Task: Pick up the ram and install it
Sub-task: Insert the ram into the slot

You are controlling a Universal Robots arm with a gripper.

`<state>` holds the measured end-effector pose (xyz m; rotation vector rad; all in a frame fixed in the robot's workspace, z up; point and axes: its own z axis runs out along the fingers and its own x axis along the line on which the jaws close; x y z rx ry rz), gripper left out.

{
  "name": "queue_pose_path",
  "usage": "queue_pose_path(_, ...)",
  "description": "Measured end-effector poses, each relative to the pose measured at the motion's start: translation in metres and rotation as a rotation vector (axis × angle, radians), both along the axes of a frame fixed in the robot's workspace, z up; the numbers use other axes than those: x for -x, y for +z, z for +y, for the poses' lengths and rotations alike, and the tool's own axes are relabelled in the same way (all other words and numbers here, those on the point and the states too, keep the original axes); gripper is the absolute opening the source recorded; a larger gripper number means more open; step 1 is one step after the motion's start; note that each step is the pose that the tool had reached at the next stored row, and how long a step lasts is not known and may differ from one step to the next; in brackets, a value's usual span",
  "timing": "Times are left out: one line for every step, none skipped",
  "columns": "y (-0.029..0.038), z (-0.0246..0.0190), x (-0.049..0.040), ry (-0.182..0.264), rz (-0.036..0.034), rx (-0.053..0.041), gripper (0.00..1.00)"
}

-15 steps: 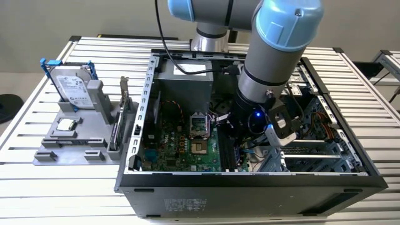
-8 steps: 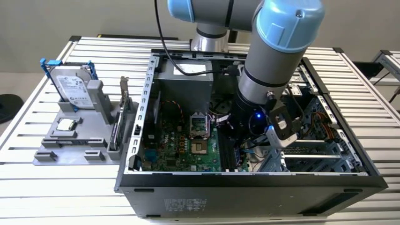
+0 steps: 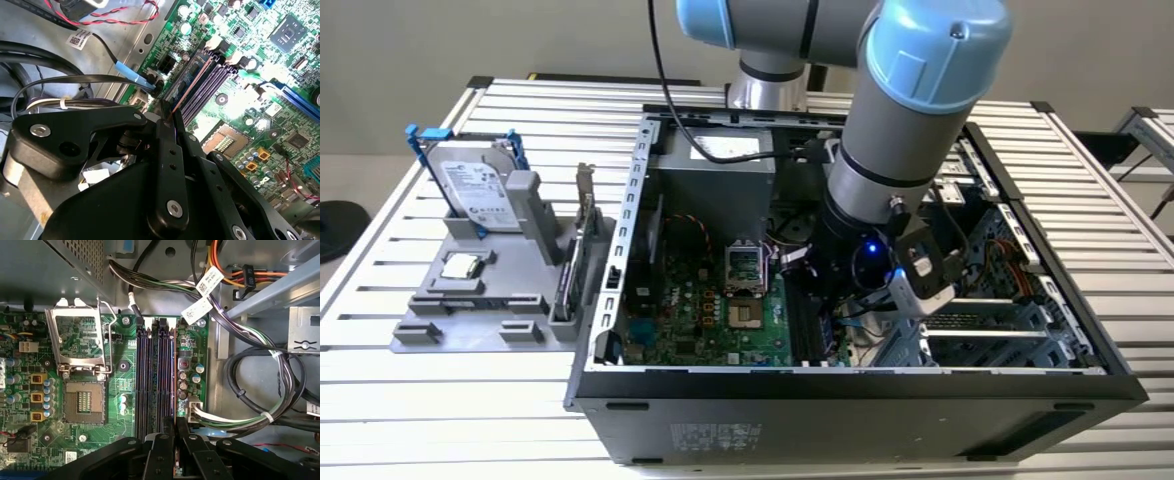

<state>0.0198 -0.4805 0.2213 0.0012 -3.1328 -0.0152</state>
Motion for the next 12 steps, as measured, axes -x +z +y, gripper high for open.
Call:
queue_pose_path(-0.0001, -0.0002, 0.0, 0.0, 0.0, 0.0001, 0.0)
queue_pose_path(-0.0005, -0.0003, 0.0001, 0.0, 0.0, 0.0, 0.0)
queue_pose_path(-0.0008, -0.0004, 0.0001, 0.0, 0.0, 0.0001, 0.0)
queue_pose_path(-0.0011, -0.0005, 0.0, 0.0, 0.0001, 0.0002, 0.0)
queue_pose_path(-0.0014, -0.0006, 0.0, 0.0, 0.0001, 0.0002, 0.0)
queue_pose_path(-0.0016, -0.0006, 0.0, 0.0, 0.0001, 0.0003, 0.0)
queue_pose_path(-0.002, -0.0006, 0.0, 0.0, 0.0001, 0.0002, 0.0)
queue_pose_path(-0.002, -0.0006, 0.0, 0.0, 0.0001, 0.0004, 0.0)
queue_pose_path(-0.0022, -0.0006, 0.0002, 0.0, 0.0001, 0.0005, 0.0)
queue_pose_path(-0.0028, -0.0006, 0.0003, 0.0, 0.0, 0.0, 0.0)
queue_pose_path(-0.0034, -0.0006, 0.0004, 0.0, 0.0, -0.0001, 0.0)
queue_pose_path(-0.0037, -0.0006, 0.0004, 0.0, 0.0, 0.0002, 0.0)
